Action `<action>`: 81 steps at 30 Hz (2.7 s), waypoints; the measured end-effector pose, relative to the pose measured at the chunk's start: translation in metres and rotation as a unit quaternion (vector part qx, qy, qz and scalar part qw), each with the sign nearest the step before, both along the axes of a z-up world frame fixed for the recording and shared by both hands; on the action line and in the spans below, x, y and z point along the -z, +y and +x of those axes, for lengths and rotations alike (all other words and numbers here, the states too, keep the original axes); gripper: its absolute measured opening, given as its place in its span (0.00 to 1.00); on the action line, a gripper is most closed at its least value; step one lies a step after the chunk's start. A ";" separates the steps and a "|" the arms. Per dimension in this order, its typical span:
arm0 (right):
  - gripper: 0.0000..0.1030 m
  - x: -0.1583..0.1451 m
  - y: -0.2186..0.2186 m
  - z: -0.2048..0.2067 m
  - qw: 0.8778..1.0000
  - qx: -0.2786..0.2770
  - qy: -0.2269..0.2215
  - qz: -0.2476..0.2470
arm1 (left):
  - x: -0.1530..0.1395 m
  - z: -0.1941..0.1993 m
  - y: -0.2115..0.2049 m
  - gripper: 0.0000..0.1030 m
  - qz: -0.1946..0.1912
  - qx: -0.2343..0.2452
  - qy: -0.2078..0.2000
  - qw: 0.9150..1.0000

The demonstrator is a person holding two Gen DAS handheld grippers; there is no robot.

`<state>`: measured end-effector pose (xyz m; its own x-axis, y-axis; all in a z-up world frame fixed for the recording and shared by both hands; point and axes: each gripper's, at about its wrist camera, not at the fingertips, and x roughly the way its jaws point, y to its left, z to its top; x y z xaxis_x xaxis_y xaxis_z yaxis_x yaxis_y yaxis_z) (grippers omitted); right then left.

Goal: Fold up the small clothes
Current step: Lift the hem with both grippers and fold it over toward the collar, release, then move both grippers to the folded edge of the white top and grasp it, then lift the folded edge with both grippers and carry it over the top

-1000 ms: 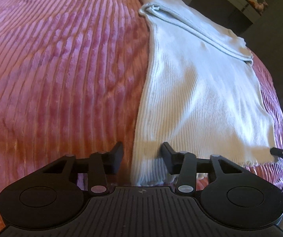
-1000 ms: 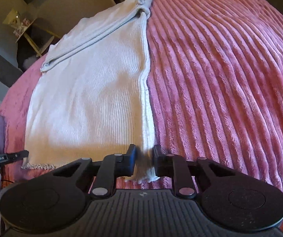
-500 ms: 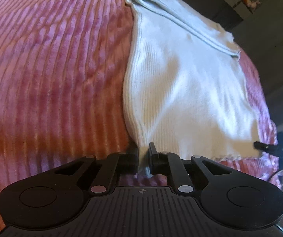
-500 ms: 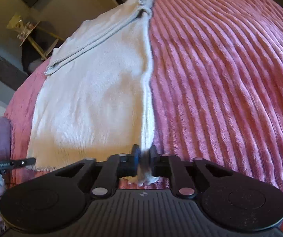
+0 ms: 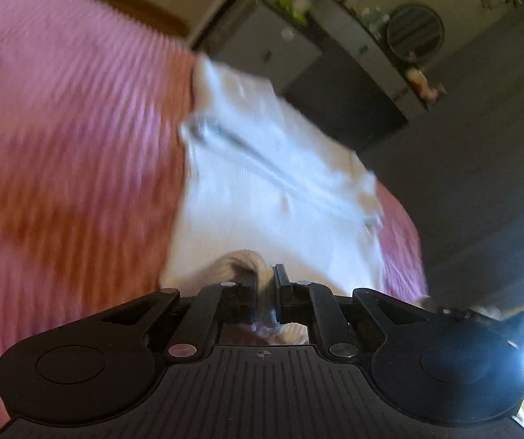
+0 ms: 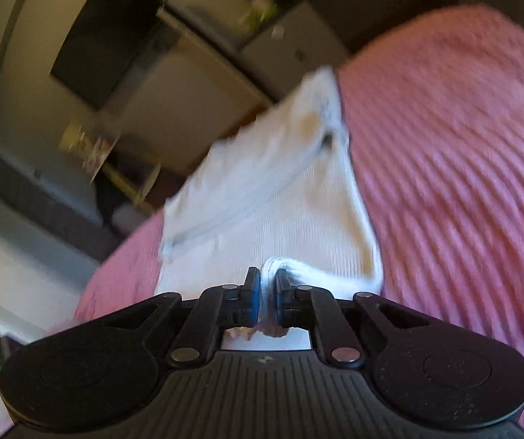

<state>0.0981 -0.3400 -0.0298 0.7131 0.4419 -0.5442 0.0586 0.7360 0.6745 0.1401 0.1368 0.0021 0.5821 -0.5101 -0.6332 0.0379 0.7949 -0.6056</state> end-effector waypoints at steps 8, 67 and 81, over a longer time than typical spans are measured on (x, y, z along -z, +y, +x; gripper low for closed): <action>0.09 0.011 0.004 0.076 0.993 0.088 -0.009 -0.082 | 0.018 0.061 0.003 0.11 0.022 -0.078 -0.002 0.997; 0.10 0.031 0.040 0.097 0.956 -0.063 -0.084 -0.274 | 0.031 0.077 -0.027 0.14 0.112 0.002 -0.094 0.989; 0.23 0.039 0.037 0.116 0.965 -0.071 -0.045 -0.247 | 0.052 0.091 -0.045 0.27 0.135 0.030 -0.068 0.988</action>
